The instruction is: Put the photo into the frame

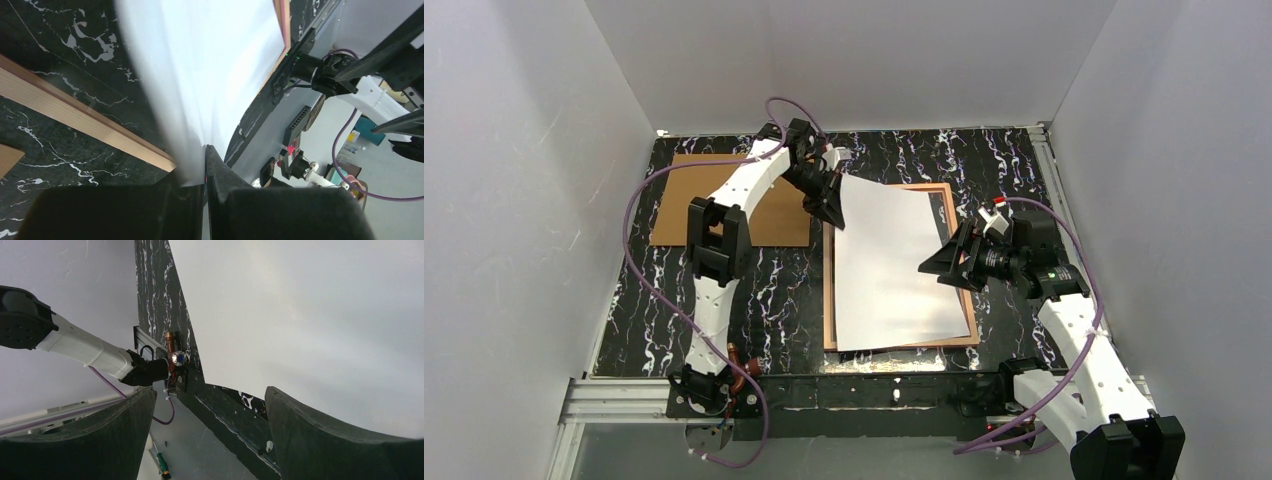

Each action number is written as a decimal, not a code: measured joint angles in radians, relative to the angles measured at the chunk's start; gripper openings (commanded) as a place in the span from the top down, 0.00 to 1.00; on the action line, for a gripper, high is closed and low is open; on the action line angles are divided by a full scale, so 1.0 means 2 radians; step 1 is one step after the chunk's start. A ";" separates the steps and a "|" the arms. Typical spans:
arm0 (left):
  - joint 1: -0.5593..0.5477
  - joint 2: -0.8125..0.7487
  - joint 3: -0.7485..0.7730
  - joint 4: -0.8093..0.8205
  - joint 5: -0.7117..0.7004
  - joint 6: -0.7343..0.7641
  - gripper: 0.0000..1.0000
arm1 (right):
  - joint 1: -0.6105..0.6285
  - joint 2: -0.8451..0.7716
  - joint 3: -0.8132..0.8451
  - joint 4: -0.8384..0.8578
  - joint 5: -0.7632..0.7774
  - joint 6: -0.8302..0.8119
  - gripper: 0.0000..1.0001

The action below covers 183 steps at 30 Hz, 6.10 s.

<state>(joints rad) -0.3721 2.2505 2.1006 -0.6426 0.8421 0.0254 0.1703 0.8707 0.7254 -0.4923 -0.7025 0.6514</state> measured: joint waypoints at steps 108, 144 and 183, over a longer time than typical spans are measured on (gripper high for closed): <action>0.180 -0.460 -0.584 0.222 -0.260 -0.268 0.02 | 0.200 0.356 0.224 0.067 0.091 0.035 0.10; 0.324 -0.215 -0.316 0.286 -0.500 -0.195 0.02 | 0.304 0.767 0.721 -0.093 0.268 0.080 0.09; 0.406 -0.029 -0.188 0.292 -0.442 -0.195 0.03 | 0.311 0.813 0.752 -0.070 0.287 0.105 0.09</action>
<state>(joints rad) 0.4397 2.1925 1.7237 -0.0593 -0.0410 -0.3641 0.7918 2.4958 2.2288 -0.6323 -0.1284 0.8623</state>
